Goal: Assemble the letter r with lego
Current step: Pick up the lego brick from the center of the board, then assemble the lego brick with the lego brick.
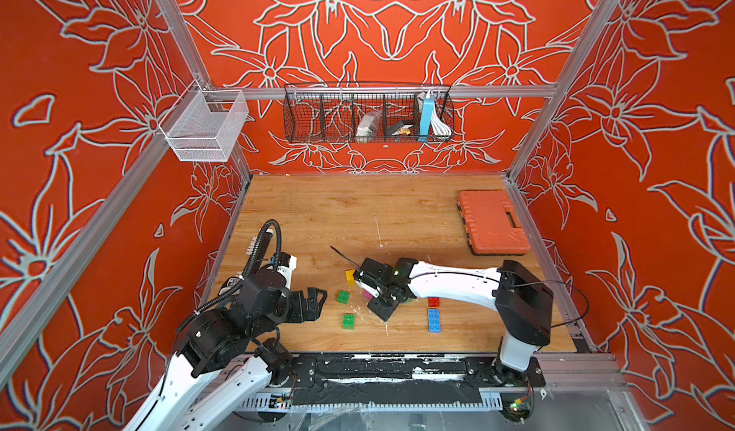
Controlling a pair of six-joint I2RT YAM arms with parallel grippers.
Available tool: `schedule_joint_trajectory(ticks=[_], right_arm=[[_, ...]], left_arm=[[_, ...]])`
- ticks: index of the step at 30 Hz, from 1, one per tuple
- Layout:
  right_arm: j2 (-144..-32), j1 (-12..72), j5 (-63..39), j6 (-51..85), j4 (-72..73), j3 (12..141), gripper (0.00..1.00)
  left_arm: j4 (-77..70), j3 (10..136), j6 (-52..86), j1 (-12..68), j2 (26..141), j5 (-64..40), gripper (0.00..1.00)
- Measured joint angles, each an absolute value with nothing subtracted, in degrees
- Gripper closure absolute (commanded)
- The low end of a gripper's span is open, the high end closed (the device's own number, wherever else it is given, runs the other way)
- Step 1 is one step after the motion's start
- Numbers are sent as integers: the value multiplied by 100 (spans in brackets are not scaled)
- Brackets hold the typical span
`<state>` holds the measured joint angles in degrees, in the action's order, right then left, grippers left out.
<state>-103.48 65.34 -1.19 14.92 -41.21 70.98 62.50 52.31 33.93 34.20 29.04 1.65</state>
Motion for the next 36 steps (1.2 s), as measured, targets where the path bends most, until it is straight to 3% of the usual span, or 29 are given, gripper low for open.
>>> schedule_joint_trajectory(ticks=[8, 11, 14, 26, 36], right_arm=[[-10464, 6534, -32, 1474, -4123, 7194, 53], [-10471, 6534, -36, 1468, -4110, 7207, 71], [-10484, 6534, -49, 1562, -4110, 7238, 100], [-9725, 6466, 447, 2123, -5107, 7623, 100], [-9258, 5719, 1096, 2967, -5959, 7531, 100]], left_arm=[[6309, 5124, 3754, 3420, 2805, 123, 1], [6405, 5089, 3881, 3422, 2875, 113, 1], [6447, 5089, 3933, 3424, 3035, 115, 1], [6366, 5083, 3924, 3671, 3752, -84, 1], [5760, 4584, 4056, 5078, 4200, 362, 1]])
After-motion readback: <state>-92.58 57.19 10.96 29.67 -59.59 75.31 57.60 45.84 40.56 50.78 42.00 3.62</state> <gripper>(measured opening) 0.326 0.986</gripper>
